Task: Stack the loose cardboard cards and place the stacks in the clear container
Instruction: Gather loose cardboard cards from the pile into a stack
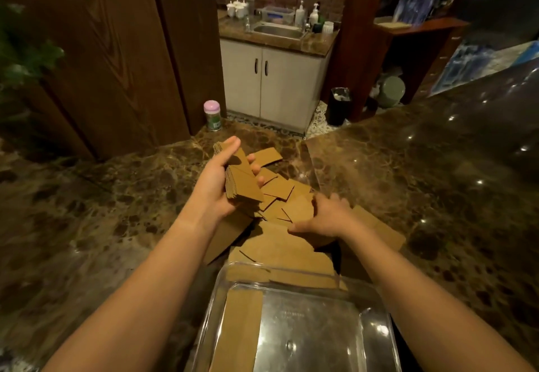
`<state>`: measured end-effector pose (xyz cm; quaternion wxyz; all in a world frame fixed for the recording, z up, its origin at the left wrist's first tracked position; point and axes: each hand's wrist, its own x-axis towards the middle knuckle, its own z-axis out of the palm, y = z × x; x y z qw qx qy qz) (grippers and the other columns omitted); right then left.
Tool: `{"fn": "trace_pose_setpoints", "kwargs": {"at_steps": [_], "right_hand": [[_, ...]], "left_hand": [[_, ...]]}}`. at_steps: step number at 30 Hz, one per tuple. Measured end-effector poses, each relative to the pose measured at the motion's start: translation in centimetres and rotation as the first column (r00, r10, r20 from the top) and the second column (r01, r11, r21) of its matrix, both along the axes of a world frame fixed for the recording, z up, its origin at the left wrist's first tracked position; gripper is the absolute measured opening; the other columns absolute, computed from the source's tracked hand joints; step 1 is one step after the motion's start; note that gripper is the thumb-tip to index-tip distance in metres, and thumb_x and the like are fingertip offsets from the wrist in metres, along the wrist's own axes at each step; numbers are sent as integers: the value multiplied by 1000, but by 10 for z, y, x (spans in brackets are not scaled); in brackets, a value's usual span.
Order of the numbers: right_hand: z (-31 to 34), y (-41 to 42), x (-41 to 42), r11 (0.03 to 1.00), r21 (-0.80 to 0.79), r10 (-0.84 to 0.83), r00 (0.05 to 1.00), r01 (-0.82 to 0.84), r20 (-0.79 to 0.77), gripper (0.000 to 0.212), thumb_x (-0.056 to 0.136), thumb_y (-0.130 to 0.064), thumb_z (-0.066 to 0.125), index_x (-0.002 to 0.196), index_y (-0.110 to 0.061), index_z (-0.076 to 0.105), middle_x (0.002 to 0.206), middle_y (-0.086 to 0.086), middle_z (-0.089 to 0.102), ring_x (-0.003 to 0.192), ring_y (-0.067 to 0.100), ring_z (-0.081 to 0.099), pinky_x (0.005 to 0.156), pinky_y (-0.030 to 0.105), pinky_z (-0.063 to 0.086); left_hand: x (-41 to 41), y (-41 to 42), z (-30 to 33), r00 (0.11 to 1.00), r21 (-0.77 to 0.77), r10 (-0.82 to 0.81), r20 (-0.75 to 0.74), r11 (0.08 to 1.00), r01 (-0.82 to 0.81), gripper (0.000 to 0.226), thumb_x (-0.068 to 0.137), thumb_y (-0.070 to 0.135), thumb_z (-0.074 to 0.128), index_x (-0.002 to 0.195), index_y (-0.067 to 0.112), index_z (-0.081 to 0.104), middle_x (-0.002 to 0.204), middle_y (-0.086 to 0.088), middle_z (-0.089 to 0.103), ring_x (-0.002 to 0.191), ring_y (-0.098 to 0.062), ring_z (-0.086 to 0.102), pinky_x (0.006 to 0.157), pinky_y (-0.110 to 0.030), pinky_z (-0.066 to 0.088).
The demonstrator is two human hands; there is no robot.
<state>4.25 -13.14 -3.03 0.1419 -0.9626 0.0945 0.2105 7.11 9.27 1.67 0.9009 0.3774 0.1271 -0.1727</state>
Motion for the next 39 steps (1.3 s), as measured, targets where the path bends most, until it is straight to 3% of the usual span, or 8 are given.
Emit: {"fn": "trace_pose_setpoints", "kwargs": {"at_steps": [3,10,18,22,27,32,35,39], "right_hand": [[-8,9,10,996,-80,27,999,-29,-23,96,59,-71,78,135,-18,50,137,7,53,125,30,47,101,42,45],[-1,1,13,951,300,-59,995,81,-83,47,80,-22,79,122,-14,59,116,4,63,104,23,58,86,35,49],[39,-12,-6,753,659,-107,986,-7,132,24,88,-25,73,110,-22,67,102,-2,68,92,16,64,70,29,49],[31,1,-7,872,476,172,982,-112,-84,33,87,-37,72,116,-22,63,120,-1,65,114,24,60,99,40,48],[8,31,-12,913,244,356,930,-327,-88,38,81,-31,78,115,-19,65,115,4,66,110,24,57,94,41,50],[27,10,-11,862,477,218,975,-172,-42,28,80,-17,80,105,-17,67,95,-6,70,90,11,63,74,24,48],[43,-12,-11,789,614,-14,1000,1,16,24,83,-16,76,105,-20,67,100,-2,71,94,15,65,80,31,49],[66,-35,-18,546,817,-411,909,184,70,33,85,-19,75,116,-24,64,109,1,71,98,20,64,69,35,48]], "left_hand": [[0,-7,4,999,-14,-21,25,1000,21,30,93,20,61,122,23,58,104,-15,61,82,-27,64,70,-42,55],[-1,-25,-3,999,-6,-47,-15,999,47,36,95,13,53,129,25,54,101,-17,62,76,-28,64,64,-38,53],[-2,-25,2,998,3,26,-53,1000,-26,35,96,15,52,129,25,53,92,-14,64,74,-27,64,65,-36,51],[-2,-22,5,998,-14,45,-45,999,-45,34,95,15,53,128,24,54,96,-14,62,75,-27,63,66,-37,50],[-2,-22,6,998,-20,56,-40,998,-57,32,94,15,55,123,25,55,96,-14,62,76,-27,64,65,-38,51],[-5,-22,9,997,-8,65,-40,998,-65,31,94,16,56,124,25,56,99,-14,62,76,-27,64,66,-39,52],[-8,-22,14,997,-13,68,-28,998,-69,33,95,16,55,126,25,55,102,-15,61,76,-27,63,66,-38,50],[-13,-29,21,999,-3,40,27,999,-40,37,95,16,56,130,29,55,111,-17,62,76,-26,64,65,-38,51]]}}
